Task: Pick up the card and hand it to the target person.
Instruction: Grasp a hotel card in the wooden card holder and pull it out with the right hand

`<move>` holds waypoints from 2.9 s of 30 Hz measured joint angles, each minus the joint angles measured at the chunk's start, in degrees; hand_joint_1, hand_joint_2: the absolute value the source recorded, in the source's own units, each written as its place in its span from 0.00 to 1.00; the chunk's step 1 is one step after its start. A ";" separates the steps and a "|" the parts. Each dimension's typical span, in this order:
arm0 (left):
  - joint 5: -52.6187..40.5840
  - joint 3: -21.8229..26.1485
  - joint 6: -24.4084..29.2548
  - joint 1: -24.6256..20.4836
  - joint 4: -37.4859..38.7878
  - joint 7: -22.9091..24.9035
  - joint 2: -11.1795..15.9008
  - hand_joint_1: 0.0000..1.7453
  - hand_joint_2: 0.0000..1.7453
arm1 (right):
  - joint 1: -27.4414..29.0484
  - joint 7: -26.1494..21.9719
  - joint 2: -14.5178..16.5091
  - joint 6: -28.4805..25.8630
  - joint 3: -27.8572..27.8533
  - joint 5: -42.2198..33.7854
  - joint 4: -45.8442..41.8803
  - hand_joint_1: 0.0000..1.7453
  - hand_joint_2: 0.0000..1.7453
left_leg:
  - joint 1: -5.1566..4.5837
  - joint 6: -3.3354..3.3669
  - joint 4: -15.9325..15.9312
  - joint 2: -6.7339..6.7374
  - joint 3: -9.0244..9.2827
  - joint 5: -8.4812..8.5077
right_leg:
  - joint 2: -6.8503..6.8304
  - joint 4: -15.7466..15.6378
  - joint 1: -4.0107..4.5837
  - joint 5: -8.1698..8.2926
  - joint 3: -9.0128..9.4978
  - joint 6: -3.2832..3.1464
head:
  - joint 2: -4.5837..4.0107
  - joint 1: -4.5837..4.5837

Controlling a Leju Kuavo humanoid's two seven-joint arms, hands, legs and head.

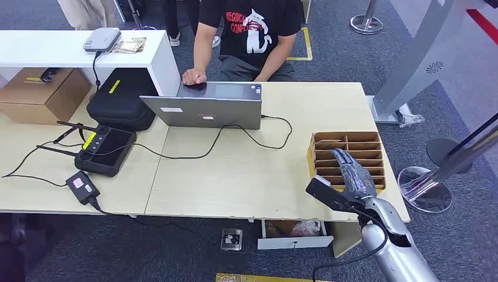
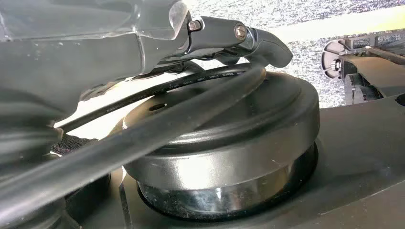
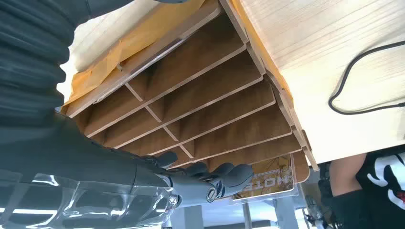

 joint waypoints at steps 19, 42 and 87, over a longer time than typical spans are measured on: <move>1.09 0.16 0.00 0.17 -0.01 0.11 -0.02 0.00 1.00 | 3.54 2.39 -4.90 0.13 0.02 1.73 -5.92 0.00 1.00 | 0.00 0.00 0.00 0.01 0.00 0.00 | 0.01 -0.01 0.00 0.00 0.00 0.00 | 0.00 0.01; 1.05 0.24 0.00 0.25 -0.02 0.07 -0.02 0.00 1.00 | 4.60 1.71 -5.11 1.20 1.02 2.19 -7.31 0.24 1.00 | 0.00 0.00 0.00 0.01 0.00 0.00 | 0.00 -0.01 0.00 0.00 0.00 0.00 | 0.00 0.01; -0.87 -0.62 0.00 -0.09 0.00 -0.44 -0.02 0.00 1.00 | 11.96 2.93 -5.43 -2.04 0.15 7.91 -11.27 0.89 1.00 | 0.00 0.01 0.00 0.00 0.01 -0.02 | 0.00 -0.02 0.00 -0.01 -0.01 0.00 | 0.00 0.01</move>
